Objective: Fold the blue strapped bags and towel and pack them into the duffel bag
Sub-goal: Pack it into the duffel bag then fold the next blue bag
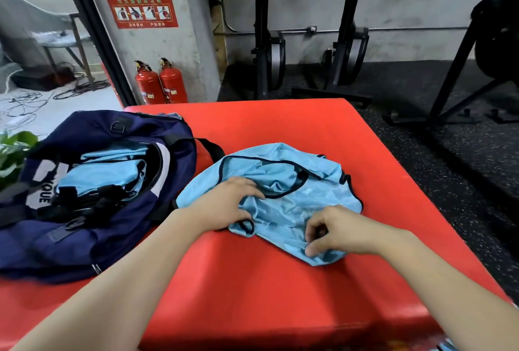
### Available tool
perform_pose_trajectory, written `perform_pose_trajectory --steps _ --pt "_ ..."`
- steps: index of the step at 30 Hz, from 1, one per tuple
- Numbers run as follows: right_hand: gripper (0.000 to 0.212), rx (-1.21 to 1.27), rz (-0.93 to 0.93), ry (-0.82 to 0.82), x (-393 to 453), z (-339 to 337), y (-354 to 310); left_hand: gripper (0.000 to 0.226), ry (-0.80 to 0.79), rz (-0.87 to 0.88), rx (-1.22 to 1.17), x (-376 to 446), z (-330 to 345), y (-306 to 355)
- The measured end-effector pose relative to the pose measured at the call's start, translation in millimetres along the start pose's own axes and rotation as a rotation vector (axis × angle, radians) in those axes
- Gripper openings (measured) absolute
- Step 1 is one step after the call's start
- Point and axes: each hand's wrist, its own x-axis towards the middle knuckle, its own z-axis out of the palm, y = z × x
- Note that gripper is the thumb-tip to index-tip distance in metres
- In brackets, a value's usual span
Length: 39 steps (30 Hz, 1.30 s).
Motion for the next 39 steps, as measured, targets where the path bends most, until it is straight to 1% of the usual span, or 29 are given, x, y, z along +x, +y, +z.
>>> perform_pose_trajectory --steps 3,6,8,9,10,11,12,13,14,15,16,17,18,19,20,22,24,26,28,29,31,32,33,36,37,39 --pt "0.017 0.113 -0.014 -0.066 -4.2 6.0 -9.6 0.049 0.138 -0.04 0.046 1.2 -6.0 -9.6" --pt "0.022 0.27 -0.06 -0.07 -5.8 15.8 -21.5 0.048 0.295 -0.067 0.07 2.0 -8.1 -14.7" --pt "0.022 0.377 -0.085 0.018 -5.1 14.7 -27.0 0.05 0.376 -0.095 0.073 3.1 -8.7 -12.6" --pt "0.02 0.374 -0.099 0.108 -3.3 11.9 -27.3 0.05 0.401 -0.106 0.081 3.3 -8.4 -9.0" --pt "0.018 0.323 -0.113 0.214 -1.0 7.8 -24.8 0.05 0.421 -0.112 0.087 3.5 -8.1 -3.6" --pt "0.02 0.222 -0.115 0.309 1.1 3.1 -20.4 0.047 0.442 -0.104 0.087 3.0 -7.4 3.7" --pt "0.027 0.089 -0.105 0.363 2.6 -1.4 -15.0 0.043 0.459 -0.085 0.074 2.3 -6.0 12.1" --pt "0.041 -0.045 -0.075 0.367 4.6 -5.0 -8.7 0.039 0.471 -0.054 0.047 1.0 -4.4 21.6" --pt "0.056 -0.16 -0.023 0.335 6.7 -7.3 -1.5 0.036 0.473 -0.019 0.007 -0.8 -2.5 31.8" --pt "0.065 -0.253 0.035 0.299 8.2 -8.6 3.5 0.034 0.462 0.017 -0.034 -2.6 -0.1 41.6" --pt "0.064 -0.311 0.075 0.289 10.8 -9.3 8.3 0.035 0.433 0.044 -0.069 -3.7 3.5 49.0" --pt "0.052 -0.332 0.086 0.309 13.5 -10.5 10.3 0.036 0.397 0.067 -0.09 -4.0 7.9 54.6" --pt "0.035 -0.322 0.073 0.361 16.5 -11.9 11.7 0.039 0.363 0.081 -0.093 -3.9 12.1 59.0" --pt "0.02 -0.274 0.048 0.419 18.6 -12.9 10.7 0.045 0.335 0.099 -0.082 -3.9 15.8 62.3" --pt "0.01 -0.196 0.011 0.479 19.0 -14.3 8.4 0.052 0.301 0.108 -0.066 -3.6 19.4 64.0" --pt "0.01 -0.012 -0.05 0.574 17.5 -17.8 1.9 0.061 0.243 0.105 -0.03 -1.7 23.9 65.4" --pt "0.01 0.115 -0.097 0.657 14.3 -20.9 -4.6 0.06 0.257 0.09 -0.015 -1.1 24.5 66.4" --pt "0.009 0.18 -0.117 0.762 13.5 -22.9 -7.5 0.043 0.384 0.112 -0.063 0.0 22.9 65.0" --pt "0.013 0.204 -0.131 0.857 14.4 -23.8 -6.6 0.027 0.503 0.073 -0.169 1.6 17.7 66.8" --pt "0.016 0.18 -0.142 0.895 14.7 -22.5 -5.5 0.024 0.537 0.032 -0.24 2.2 13.7 69.8" --pt "0.024 0.078 -0.22 0.947 13.1 -18.4 -7.6 0.021 0.591 -0.055 -0.347 4.7 4.3 75.1" --pt "0.027 0.027 -0.271 0.945 11.3 -15.3 -10.6 0.02 0.615 -0.1 -0.382 6.1 -0.6 75.5" --pt "0.03 -0.005 -0.305 0.909 9.1 -11.5 -14.7 0.02 0.637 -0.147 -0.419 7.6 -5.9 74.1" --pt "0.033 -0.092 -0.348 0.717 6.7 2.7 -24.6 0.015 0.748 -0.273 -0.541 11.0 -22.8 64.0" --pt "0.032 -0.128 -0.359 0.679 7.2 6.7 -25.4 0.014 0.796 -0.314 -0.596 11.7 -27.3 58.5" --pt "0.031 -0.172 -0.37 0.648 8.6 10.2 -24.2 0.013 0.885 -0.399 -0.678 11.5 -33.5 47.1"
